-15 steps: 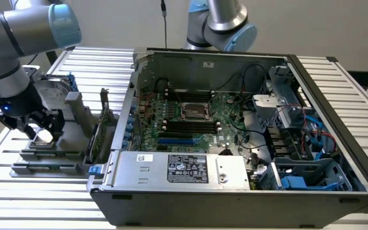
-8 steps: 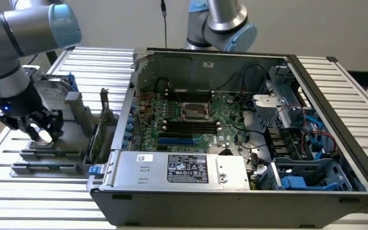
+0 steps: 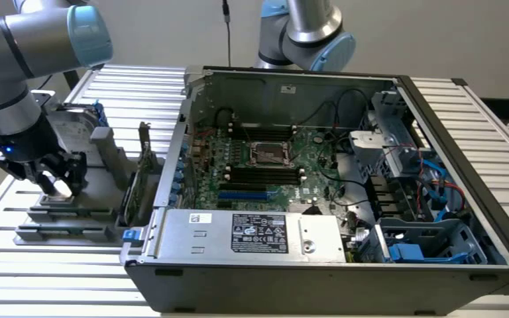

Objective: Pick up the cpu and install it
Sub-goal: 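Pick up the cpu and move it towards the insertion slot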

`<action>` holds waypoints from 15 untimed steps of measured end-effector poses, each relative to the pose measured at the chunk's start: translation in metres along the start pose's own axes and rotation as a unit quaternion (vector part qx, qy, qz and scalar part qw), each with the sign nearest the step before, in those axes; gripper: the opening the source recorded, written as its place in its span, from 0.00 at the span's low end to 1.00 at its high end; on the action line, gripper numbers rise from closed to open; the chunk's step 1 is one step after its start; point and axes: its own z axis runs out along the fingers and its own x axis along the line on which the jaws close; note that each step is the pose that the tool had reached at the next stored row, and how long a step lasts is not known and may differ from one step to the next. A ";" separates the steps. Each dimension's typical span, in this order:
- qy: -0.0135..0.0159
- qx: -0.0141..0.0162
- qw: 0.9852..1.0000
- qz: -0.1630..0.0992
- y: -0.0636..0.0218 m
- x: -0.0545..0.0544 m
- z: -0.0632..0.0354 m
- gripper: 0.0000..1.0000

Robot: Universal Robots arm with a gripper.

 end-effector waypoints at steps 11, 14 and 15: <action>0.000 0.000 1.000 -0.002 0.0009 0.001 -0.0160 0.55; 0.000 0.000 1.000 -0.003 0.0013 0.001 -0.0295 0.55; 0.000 0.000 1.000 -0.003 0.0014 0.001 -0.0341 0.55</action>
